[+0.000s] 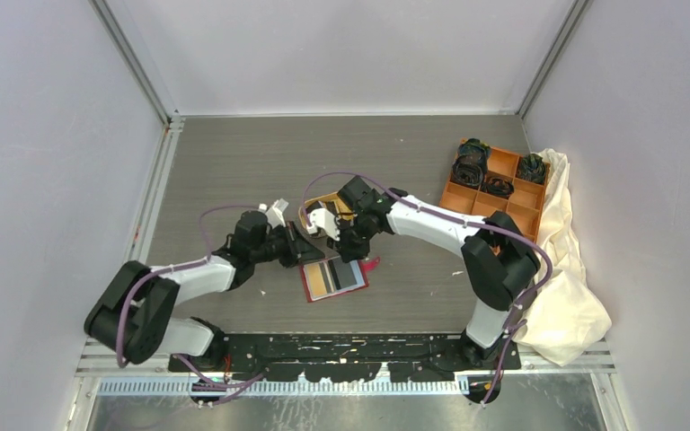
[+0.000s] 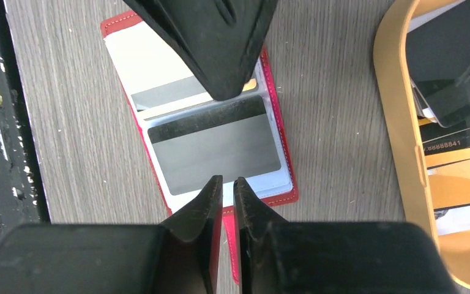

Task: Put the credit cards into the card holder
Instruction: Insert the credit card into the card holder.

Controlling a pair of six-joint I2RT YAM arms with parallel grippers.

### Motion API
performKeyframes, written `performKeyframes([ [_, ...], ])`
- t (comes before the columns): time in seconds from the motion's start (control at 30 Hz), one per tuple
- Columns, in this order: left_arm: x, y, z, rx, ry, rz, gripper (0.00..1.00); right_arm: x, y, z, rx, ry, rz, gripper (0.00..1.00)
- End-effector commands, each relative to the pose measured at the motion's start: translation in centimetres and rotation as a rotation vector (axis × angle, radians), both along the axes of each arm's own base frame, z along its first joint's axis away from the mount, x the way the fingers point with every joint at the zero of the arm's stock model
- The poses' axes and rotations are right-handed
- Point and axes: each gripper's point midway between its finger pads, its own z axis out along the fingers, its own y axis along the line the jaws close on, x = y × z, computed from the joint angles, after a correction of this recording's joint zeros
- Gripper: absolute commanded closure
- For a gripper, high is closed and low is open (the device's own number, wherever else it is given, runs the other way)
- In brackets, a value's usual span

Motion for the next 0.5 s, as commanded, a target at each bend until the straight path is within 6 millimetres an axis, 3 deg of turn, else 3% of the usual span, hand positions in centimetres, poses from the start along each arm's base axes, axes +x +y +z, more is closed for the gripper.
performKeyframes([
  [0.0, -0.6, 2.0, -0.4, 0.168, -0.015, -0.001, 0.94, -1.4, 1.9, 1.7, 0.114, 0.070, 0.016, 0.81],
  [0.27, -1.2, 2.7, -1.1, 0.208, -0.017, -0.008, 0.98, -1.8, 4.5, -0.8, 0.023, -0.038, 0.043, 0.84],
  [0.47, -1.4, 2.4, -2.2, 0.202, 0.007, -0.024, 0.99, -2.2, 5.0, -3.0, -0.055, -0.081, 0.074, 0.84],
])
